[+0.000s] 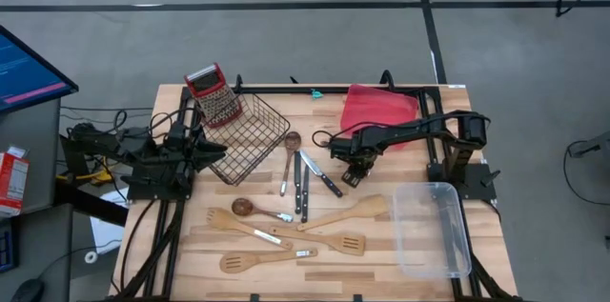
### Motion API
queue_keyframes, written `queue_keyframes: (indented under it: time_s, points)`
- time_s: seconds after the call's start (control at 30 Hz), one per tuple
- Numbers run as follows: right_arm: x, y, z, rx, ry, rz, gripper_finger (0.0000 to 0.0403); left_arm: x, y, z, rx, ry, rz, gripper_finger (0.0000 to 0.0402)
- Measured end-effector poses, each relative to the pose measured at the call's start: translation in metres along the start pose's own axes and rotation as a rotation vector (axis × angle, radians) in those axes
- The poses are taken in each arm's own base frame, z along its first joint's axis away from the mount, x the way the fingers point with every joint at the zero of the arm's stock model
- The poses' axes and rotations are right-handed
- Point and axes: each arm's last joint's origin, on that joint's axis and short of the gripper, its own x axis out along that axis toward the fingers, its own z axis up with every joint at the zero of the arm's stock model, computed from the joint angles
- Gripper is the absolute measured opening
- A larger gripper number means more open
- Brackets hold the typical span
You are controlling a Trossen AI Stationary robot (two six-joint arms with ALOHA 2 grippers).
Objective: Pick & Place Kitchen Items
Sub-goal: Put the top black knife into the red bin
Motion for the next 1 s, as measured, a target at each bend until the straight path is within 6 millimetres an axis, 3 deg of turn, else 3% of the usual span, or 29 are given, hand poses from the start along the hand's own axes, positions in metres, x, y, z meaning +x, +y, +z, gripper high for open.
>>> queue_keyframes:
  time_s: [0.1,0.4,0.63,1.0]
  points:
    - [0.0,0.0,0.0,0.007,-0.002,-0.001,0.0095,0.0,0.0,0.0,0.001,0.0,0.001,0.0095]
    - [-0.011,0.004,-0.001,0.019,-0.041,0.011,0.0095,0.0,0.0,0.0,0.001,-0.001,0.001,0.0095]
    - [-0.053,0.001,-0.003,0.057,-0.184,0.089,0.0095,0.0,0.0,0.0,0.0,-0.001,0.001,0.0095]
    - [-0.144,-0.016,-0.037,0.143,-0.54,0.327,0.0095,0.0,0.0,0.0,-0.001,-0.005,0.009,0.0095]
